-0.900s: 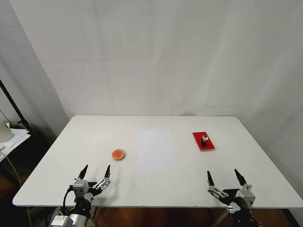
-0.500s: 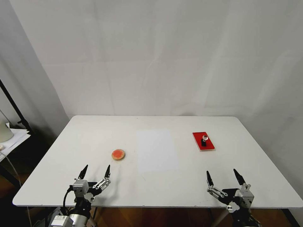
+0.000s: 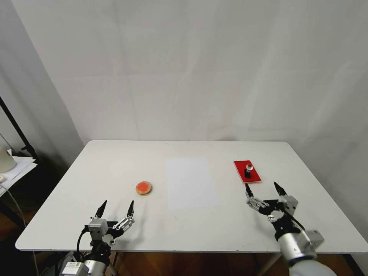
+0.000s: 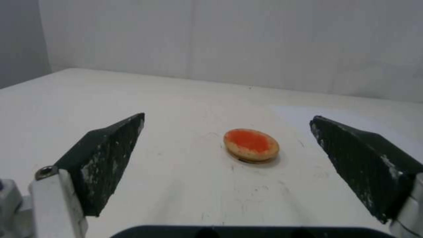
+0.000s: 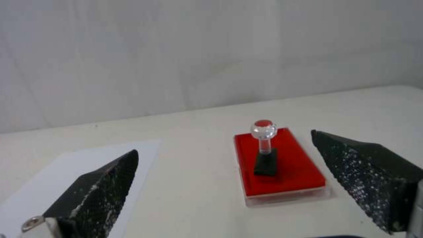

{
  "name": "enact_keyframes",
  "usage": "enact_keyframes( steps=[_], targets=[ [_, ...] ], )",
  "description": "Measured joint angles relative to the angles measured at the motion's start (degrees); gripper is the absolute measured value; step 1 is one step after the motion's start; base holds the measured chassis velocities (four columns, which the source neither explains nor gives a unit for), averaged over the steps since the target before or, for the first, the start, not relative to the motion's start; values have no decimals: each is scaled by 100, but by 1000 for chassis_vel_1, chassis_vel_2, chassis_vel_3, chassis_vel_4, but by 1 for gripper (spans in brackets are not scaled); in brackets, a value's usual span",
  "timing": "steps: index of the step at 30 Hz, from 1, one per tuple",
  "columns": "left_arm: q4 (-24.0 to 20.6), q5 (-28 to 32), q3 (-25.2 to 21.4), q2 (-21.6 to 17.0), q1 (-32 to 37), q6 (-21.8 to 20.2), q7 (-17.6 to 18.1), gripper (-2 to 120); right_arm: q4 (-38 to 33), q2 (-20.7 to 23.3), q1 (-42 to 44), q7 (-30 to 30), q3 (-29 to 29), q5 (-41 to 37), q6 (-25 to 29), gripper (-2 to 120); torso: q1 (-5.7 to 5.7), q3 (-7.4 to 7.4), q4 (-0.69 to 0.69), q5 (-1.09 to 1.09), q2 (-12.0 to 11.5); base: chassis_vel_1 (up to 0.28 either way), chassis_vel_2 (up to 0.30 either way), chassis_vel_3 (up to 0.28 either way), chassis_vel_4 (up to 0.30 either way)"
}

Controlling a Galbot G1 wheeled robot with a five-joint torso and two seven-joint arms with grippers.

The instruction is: Pick up the stamp from the ink pad and place it onto another ink pad.

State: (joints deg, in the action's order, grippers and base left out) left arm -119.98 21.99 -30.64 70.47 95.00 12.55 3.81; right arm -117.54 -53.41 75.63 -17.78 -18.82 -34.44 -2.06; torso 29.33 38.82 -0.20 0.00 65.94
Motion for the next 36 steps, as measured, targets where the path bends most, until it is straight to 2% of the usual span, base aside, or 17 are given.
enact_keyframes(
  steps=[7, 16, 22, 30, 36],
  targets=[
    [0, 0, 0, 0, -2, 0, 0, 100, 847, 10, -1143, -417, 674, -562, -186, 100, 0, 0, 0, -1, 0, 0, 0, 0, 0],
    [0, 0, 0, 0, 0, 0, 0, 100, 1381, -121, -1724, -758, 1016, -811, -256, 100, 0, 0, -1, -1, 0, 0, 0, 0, 0],
    [0, 0, 0, 0, 0, 0, 0, 100, 1516, -144, -1850, -775, 1067, -894, -237, 98, 0, -1, -1, -1, 0, 0, 0, 0, 0],
    [0, 0, 0, 0, 0, 0, 1, 100, 1710, -202, -2024, -771, 1164, -901, -209, 84, 0, -1, -1, -1, 0, 0, 0, 0, 0],
    [0, 0, 0, 0, 0, 0, 0, 100, 1920, -277, -2170, -780, 1198, -885, -195, 59, 0, -1, -1, 0, 0, 0, 0, 0, 0]
  ],
)
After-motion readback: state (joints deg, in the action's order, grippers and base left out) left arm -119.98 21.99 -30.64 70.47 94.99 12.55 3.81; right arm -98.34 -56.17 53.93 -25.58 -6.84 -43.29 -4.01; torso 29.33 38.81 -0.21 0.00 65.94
